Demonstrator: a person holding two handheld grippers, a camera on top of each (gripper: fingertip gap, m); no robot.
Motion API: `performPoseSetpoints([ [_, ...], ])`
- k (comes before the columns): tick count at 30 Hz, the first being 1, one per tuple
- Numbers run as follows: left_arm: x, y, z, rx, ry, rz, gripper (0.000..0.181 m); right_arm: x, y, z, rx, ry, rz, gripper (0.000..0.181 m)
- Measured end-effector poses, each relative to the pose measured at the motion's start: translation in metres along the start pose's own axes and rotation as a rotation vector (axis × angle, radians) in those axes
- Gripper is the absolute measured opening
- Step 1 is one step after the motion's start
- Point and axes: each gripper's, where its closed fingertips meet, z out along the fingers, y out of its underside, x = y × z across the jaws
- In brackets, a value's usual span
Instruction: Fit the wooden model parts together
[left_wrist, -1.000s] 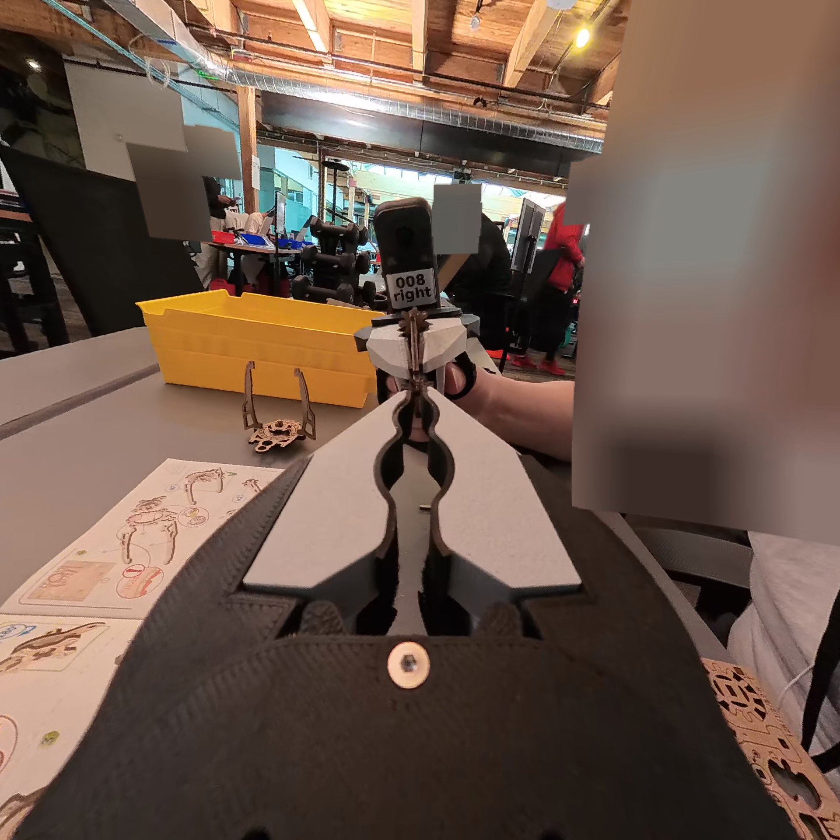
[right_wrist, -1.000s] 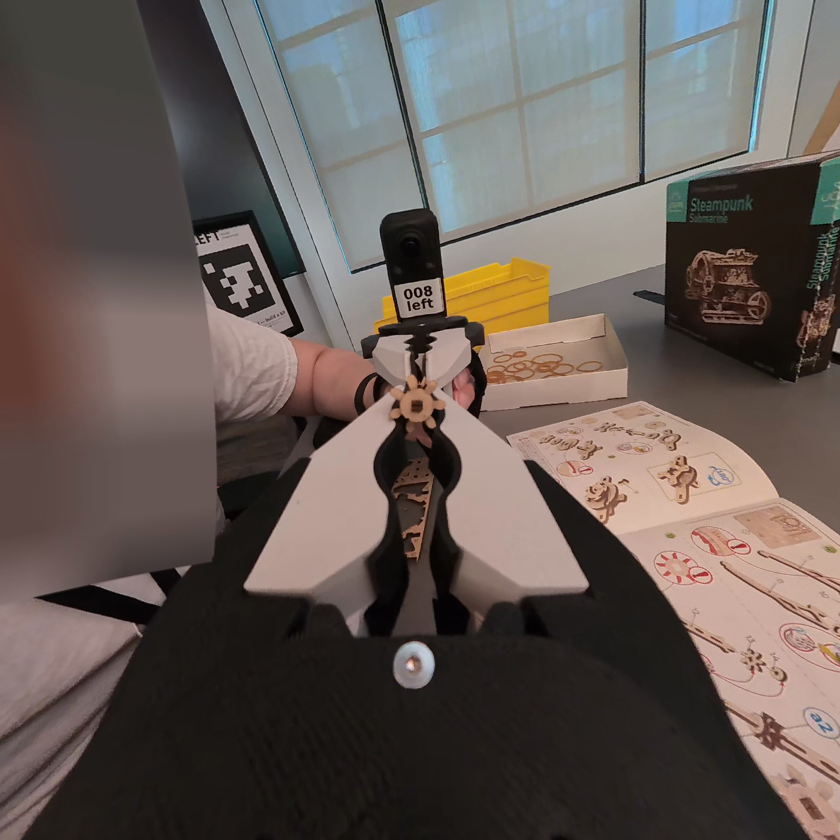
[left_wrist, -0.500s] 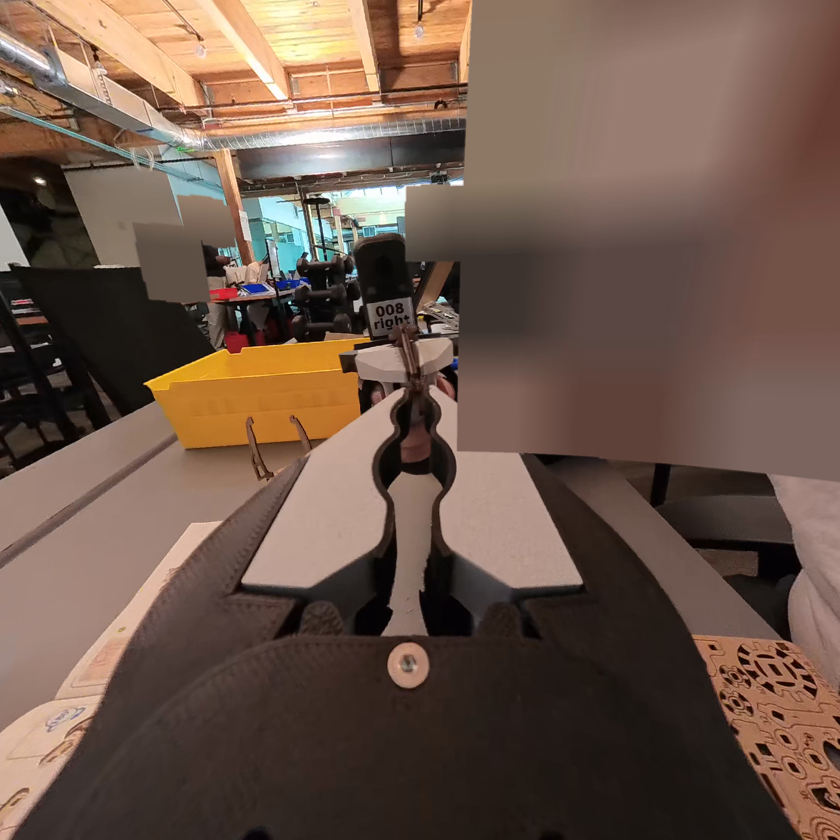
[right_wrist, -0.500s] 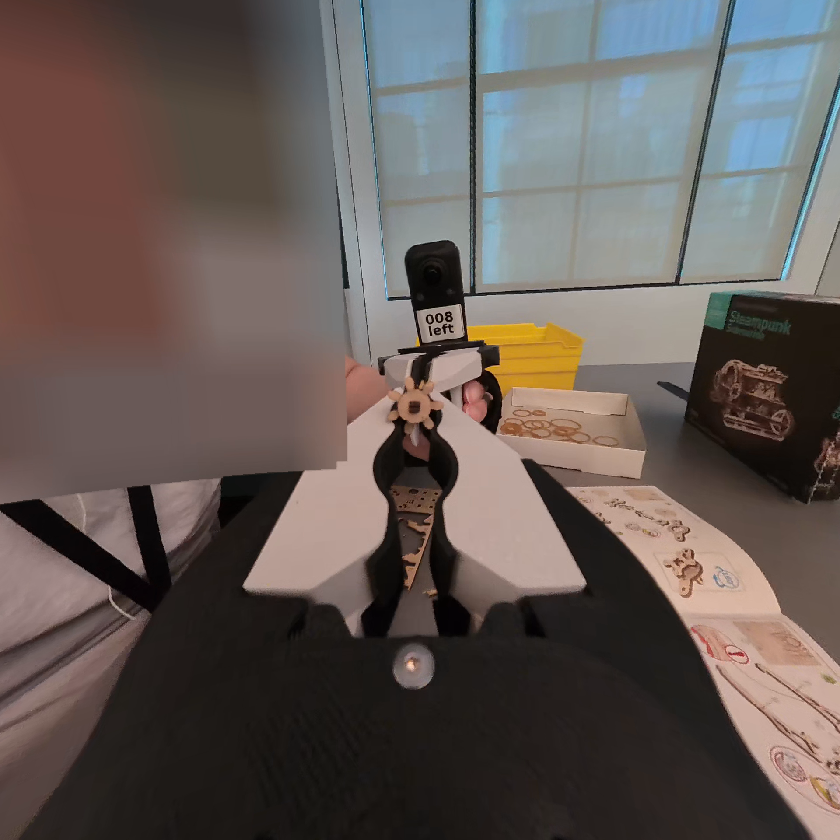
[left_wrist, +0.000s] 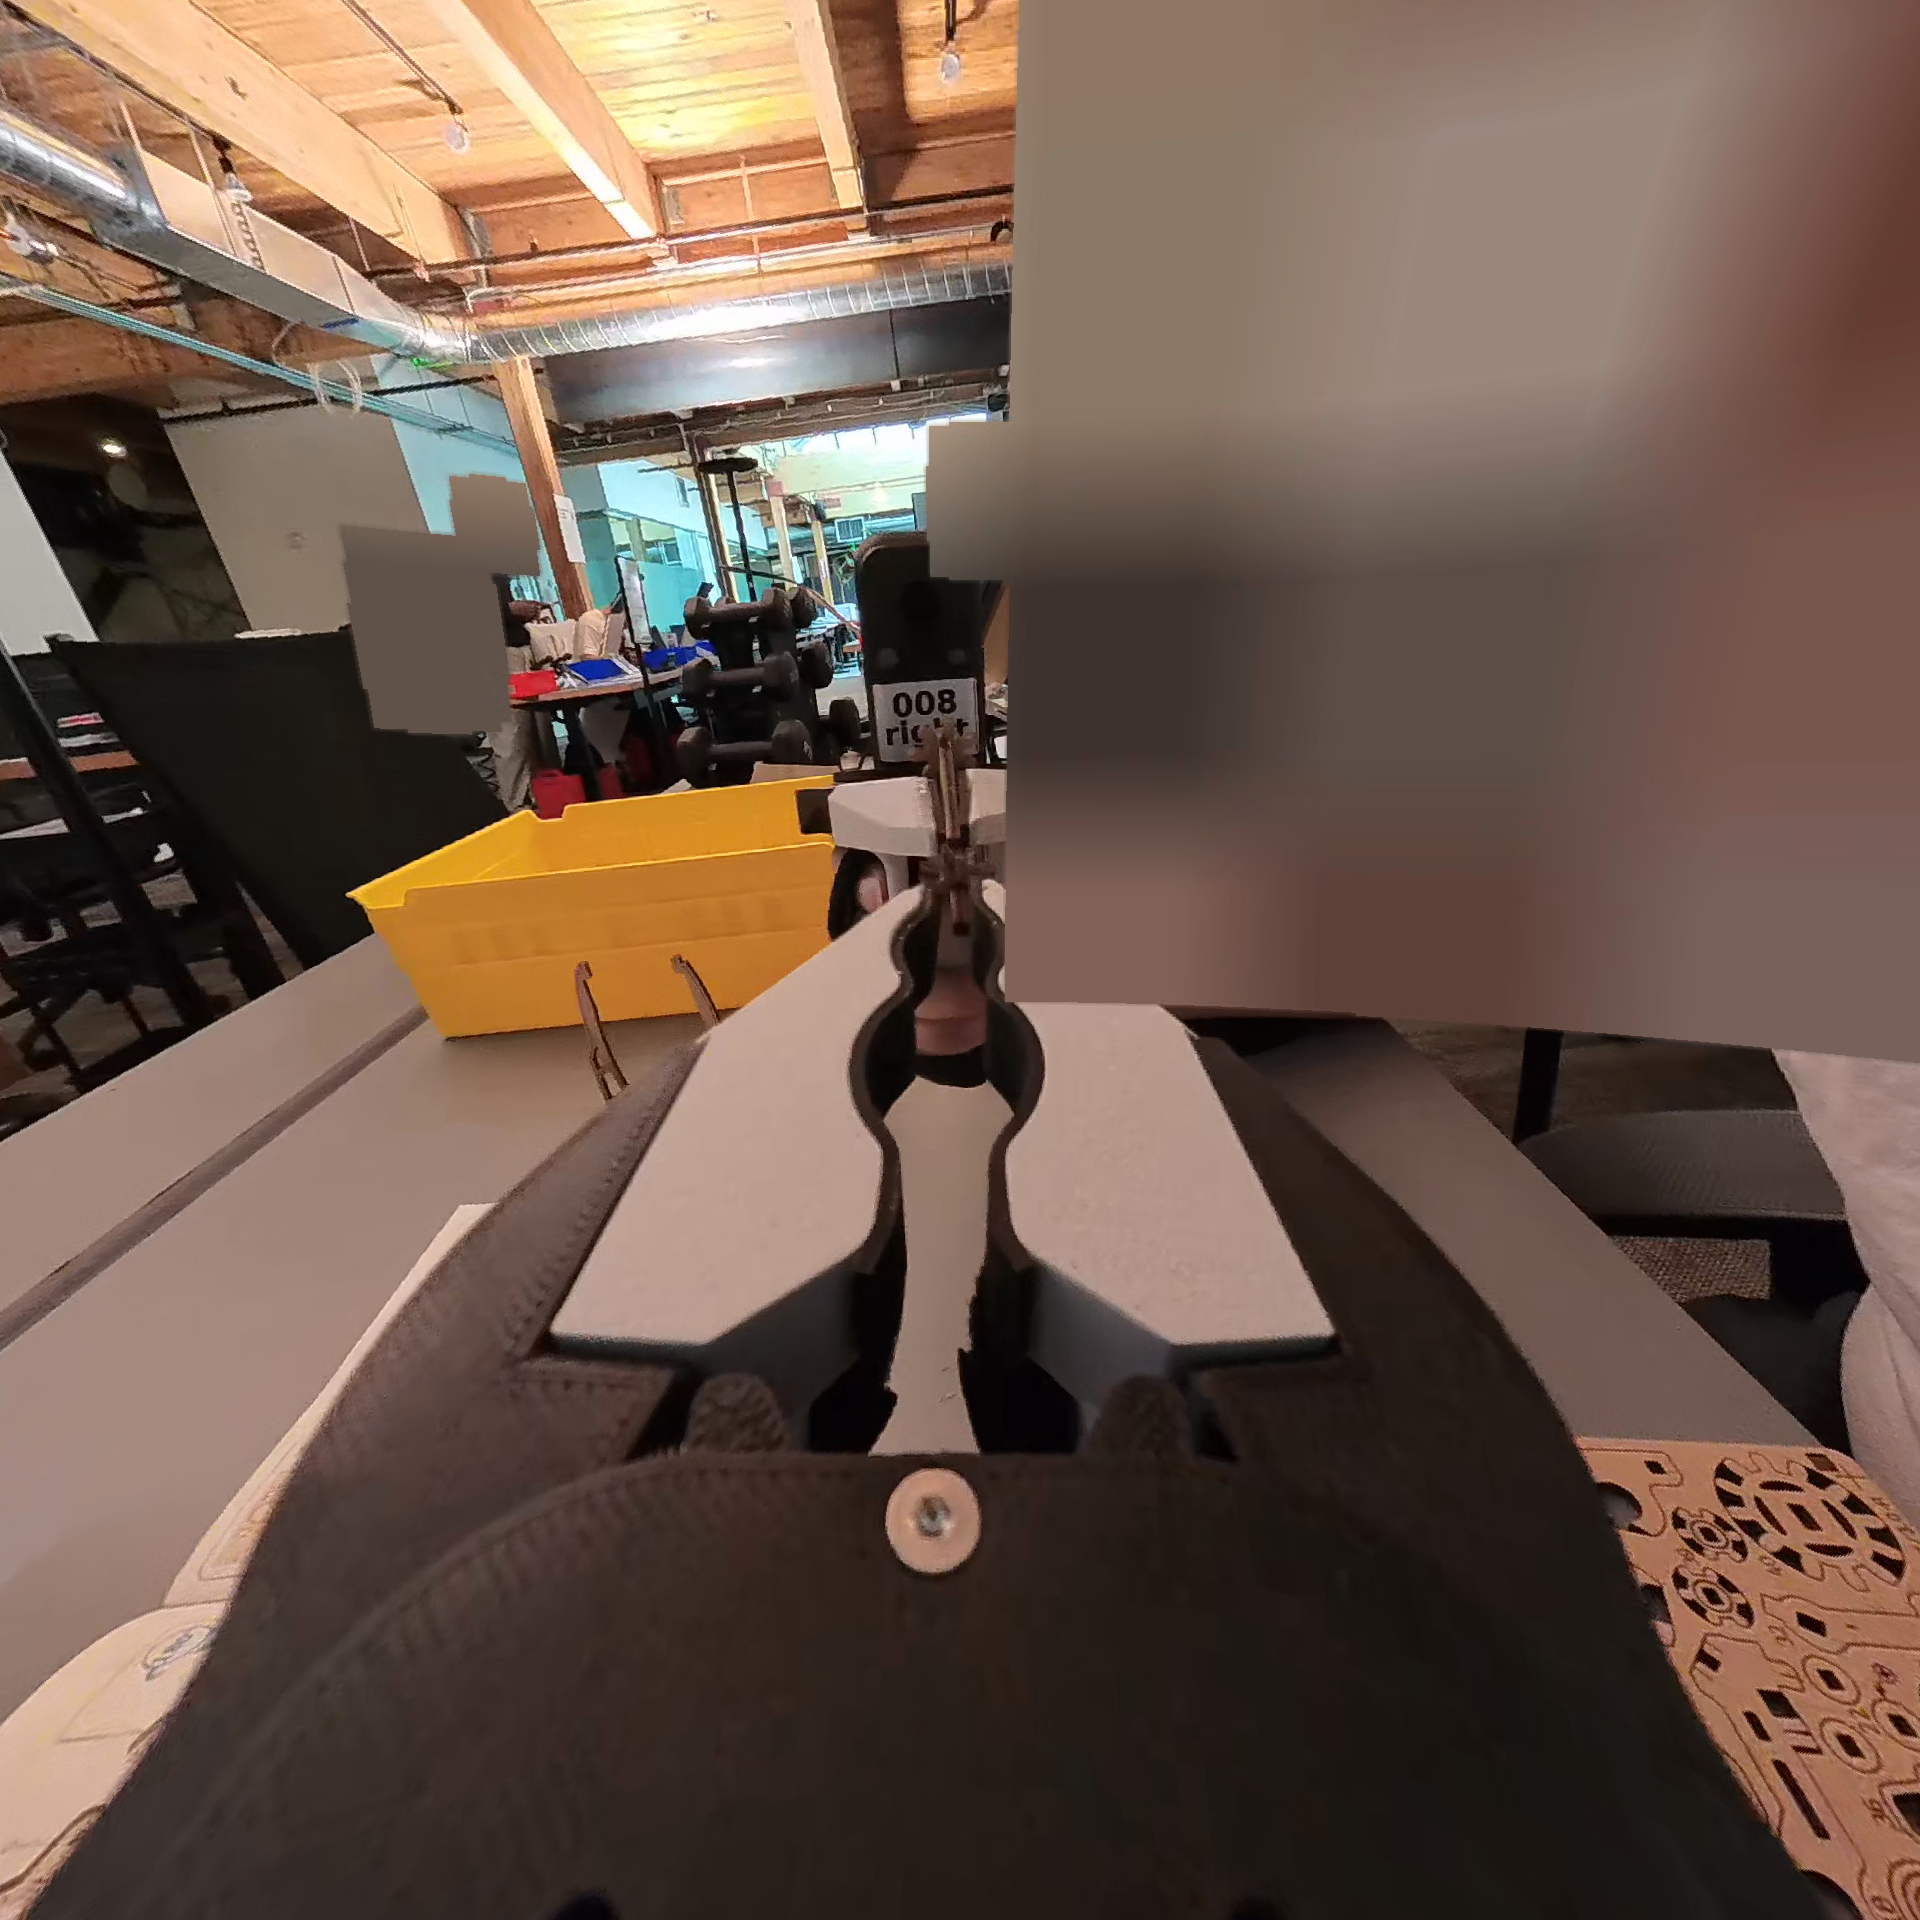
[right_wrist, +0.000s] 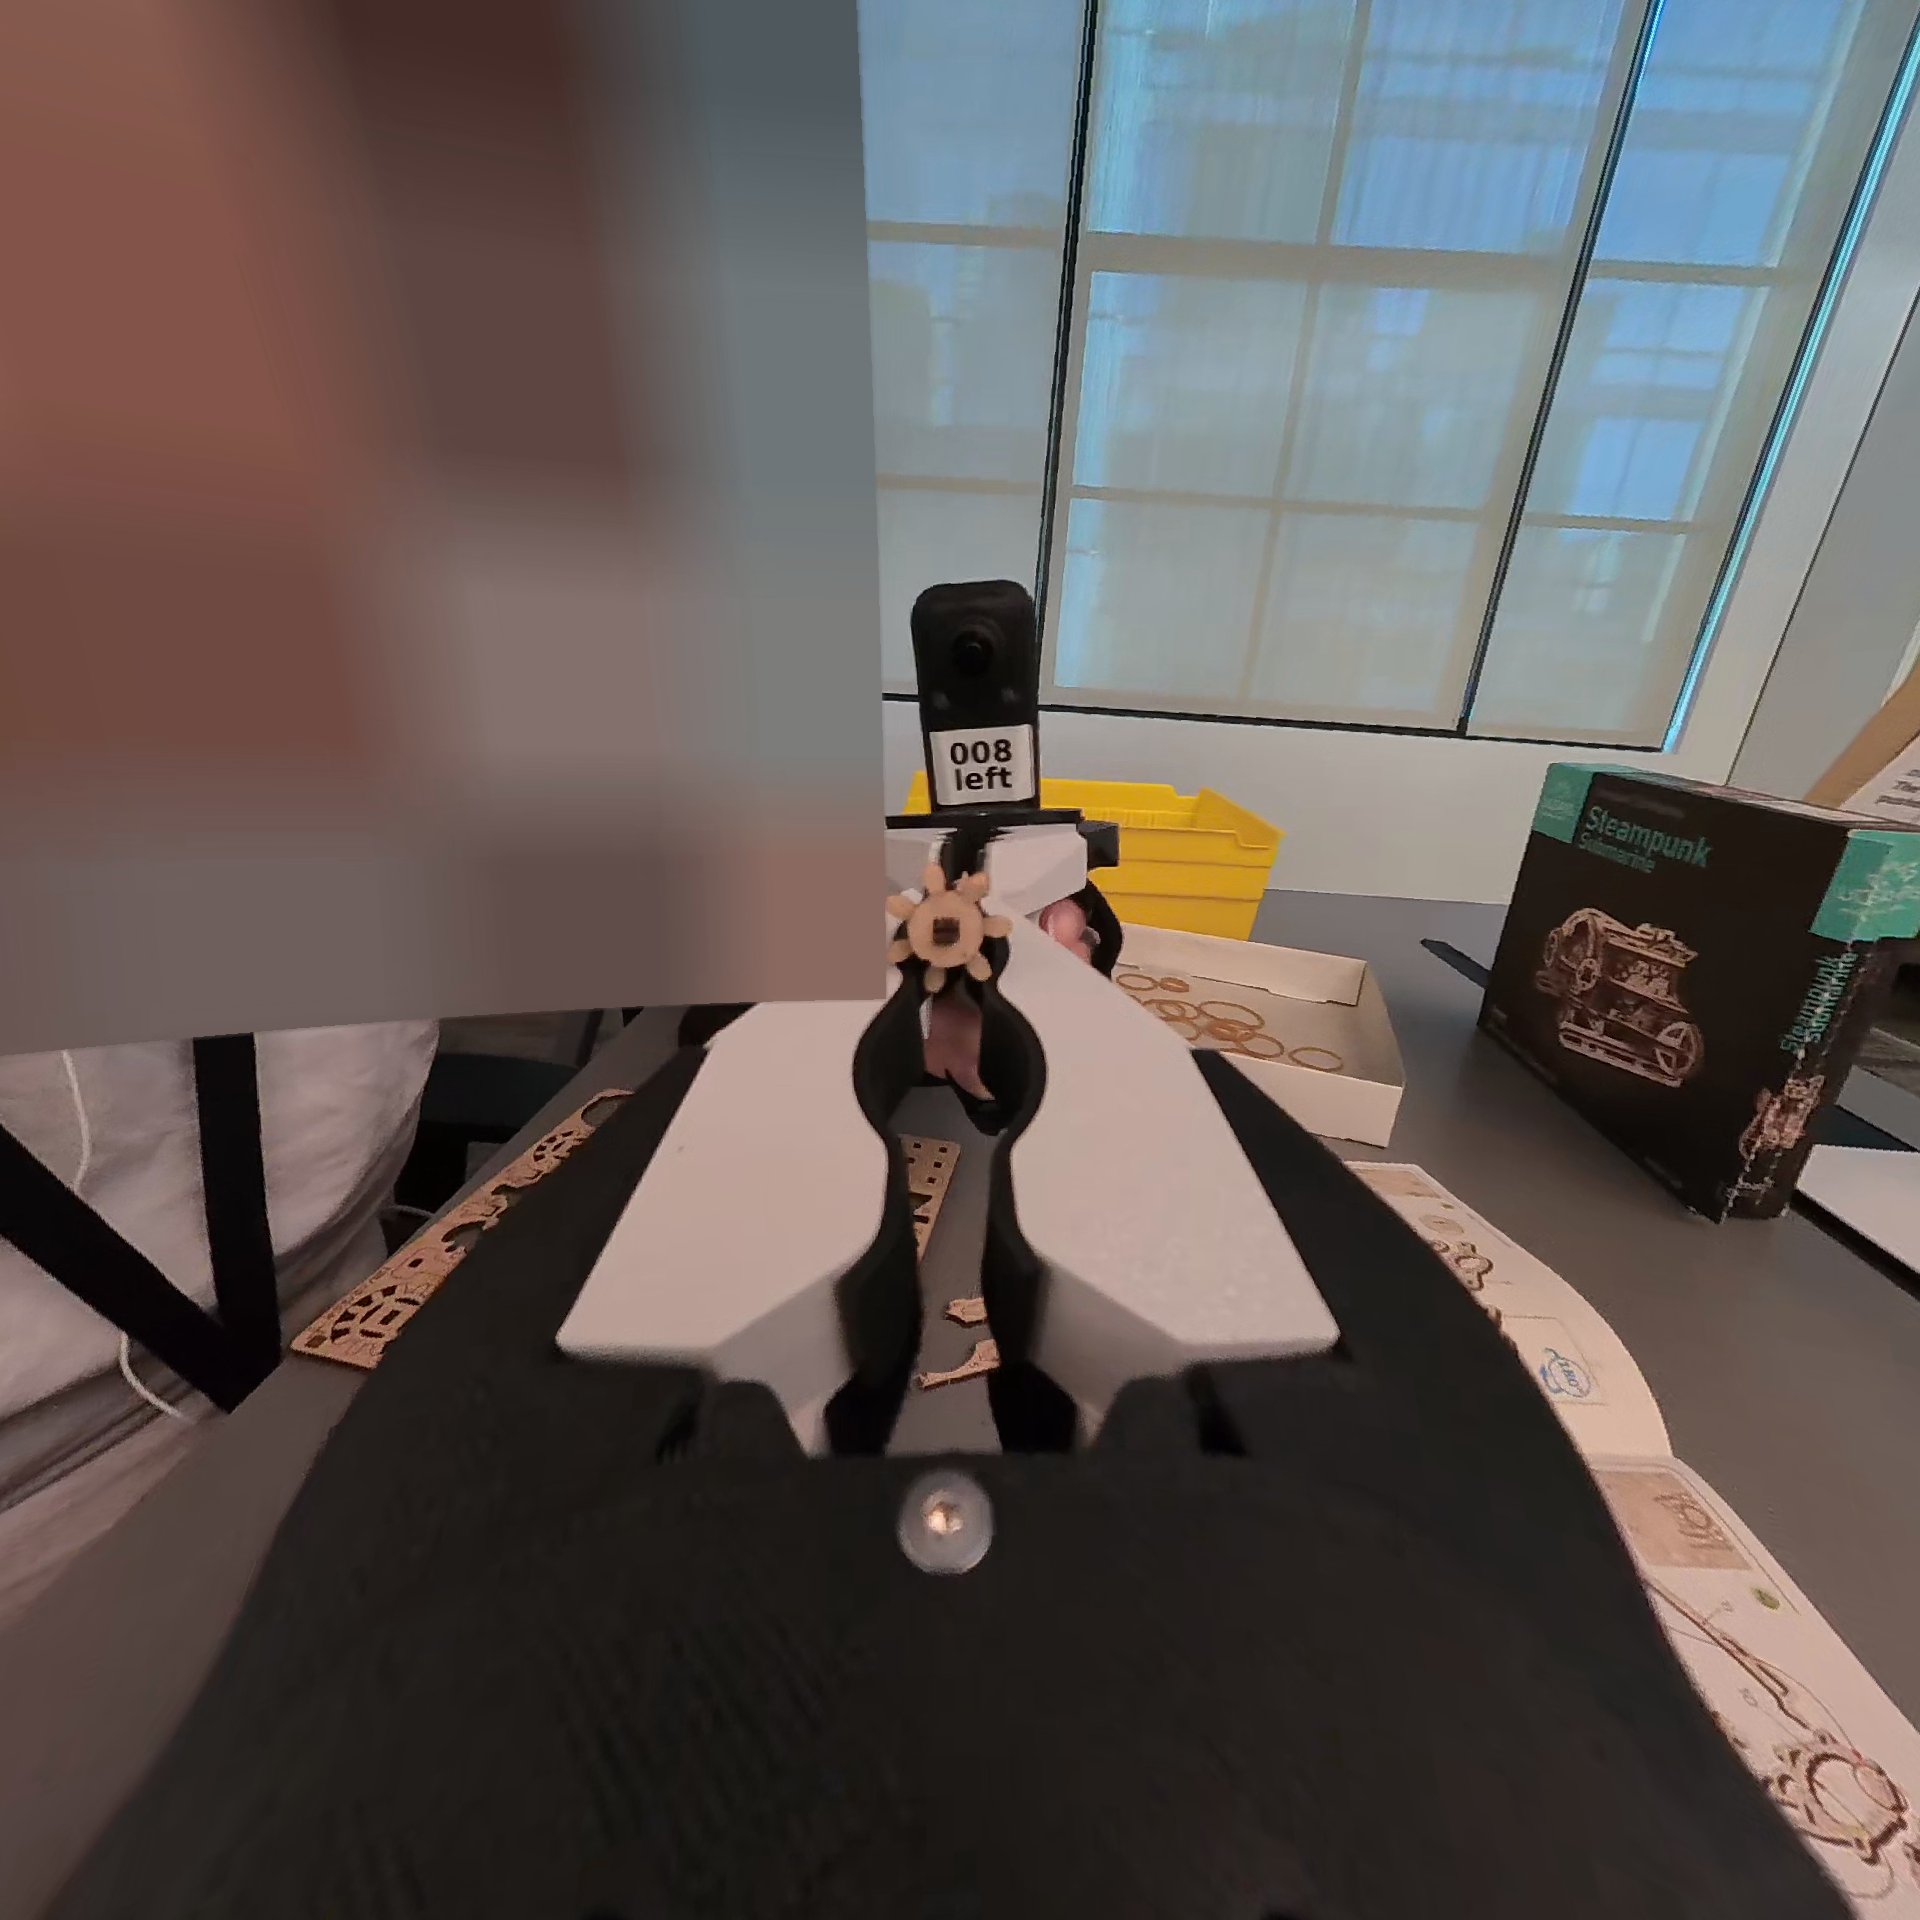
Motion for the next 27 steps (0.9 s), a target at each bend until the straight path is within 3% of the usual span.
performPoseSetpoints([
  [1,0.0003,-0.0002,-0.0002,-0.001,0.002,0.002,0.002,-0.0004,-0.0001,0.0002,-0.001,0.001,-0.008,0.000],
  [27,0.0004,0.0057,-0.0030,-0.048,0.005,-0.042,0.000,-0.0016,0.0098,0.0030,-0.127,0.044,-0.037,0.002],
])
